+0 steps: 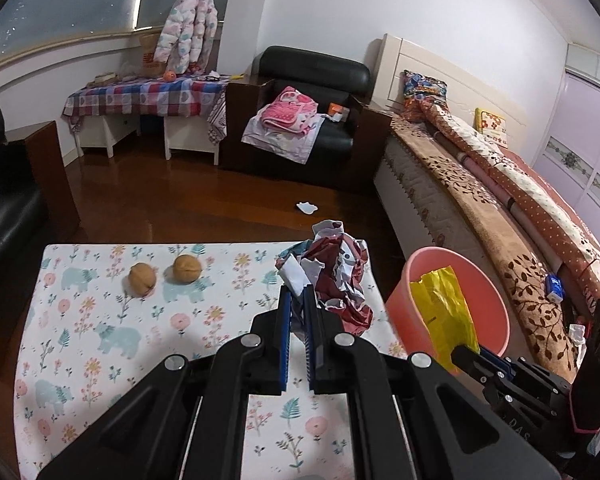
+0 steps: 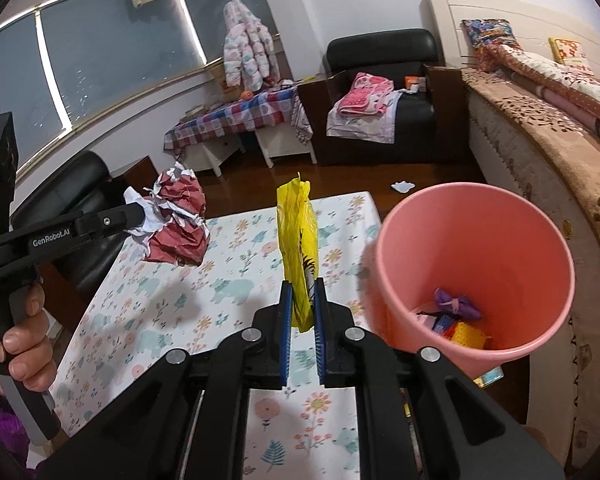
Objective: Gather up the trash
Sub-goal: 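Carry the wrapper and yellow bag over the pink bucket with both tools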
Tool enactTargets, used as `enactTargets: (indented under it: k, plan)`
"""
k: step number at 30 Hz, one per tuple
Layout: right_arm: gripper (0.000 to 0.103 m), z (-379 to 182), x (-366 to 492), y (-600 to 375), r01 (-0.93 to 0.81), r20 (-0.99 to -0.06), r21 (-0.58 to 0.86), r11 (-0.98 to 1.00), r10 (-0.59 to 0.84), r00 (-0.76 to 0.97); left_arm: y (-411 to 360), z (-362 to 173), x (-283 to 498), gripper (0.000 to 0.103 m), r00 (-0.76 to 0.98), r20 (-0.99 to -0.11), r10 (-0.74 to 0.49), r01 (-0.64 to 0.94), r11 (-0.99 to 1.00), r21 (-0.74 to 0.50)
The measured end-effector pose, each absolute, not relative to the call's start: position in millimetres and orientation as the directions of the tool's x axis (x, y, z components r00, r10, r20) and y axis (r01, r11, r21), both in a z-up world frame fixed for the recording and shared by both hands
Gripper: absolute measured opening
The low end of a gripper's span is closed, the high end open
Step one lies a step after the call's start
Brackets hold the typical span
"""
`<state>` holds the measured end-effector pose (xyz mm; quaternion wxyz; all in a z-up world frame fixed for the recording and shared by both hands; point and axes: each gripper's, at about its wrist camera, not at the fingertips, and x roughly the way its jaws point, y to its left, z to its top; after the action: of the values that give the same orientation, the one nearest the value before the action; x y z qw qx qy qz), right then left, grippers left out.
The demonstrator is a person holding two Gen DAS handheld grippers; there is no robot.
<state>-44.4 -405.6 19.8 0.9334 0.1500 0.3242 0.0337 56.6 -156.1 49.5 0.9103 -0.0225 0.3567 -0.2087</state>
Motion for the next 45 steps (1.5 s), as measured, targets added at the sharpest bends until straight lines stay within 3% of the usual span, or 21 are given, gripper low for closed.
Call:
enactTargets:
  k: [45]
  plan:
    - [0.010,-13,-64,-525,0.356,-0.633,0.357,0.864,-0.056,0.772,-321,32,64,0.005,0.528,-0.676,-0.515,0.586,0.796,-0.149]
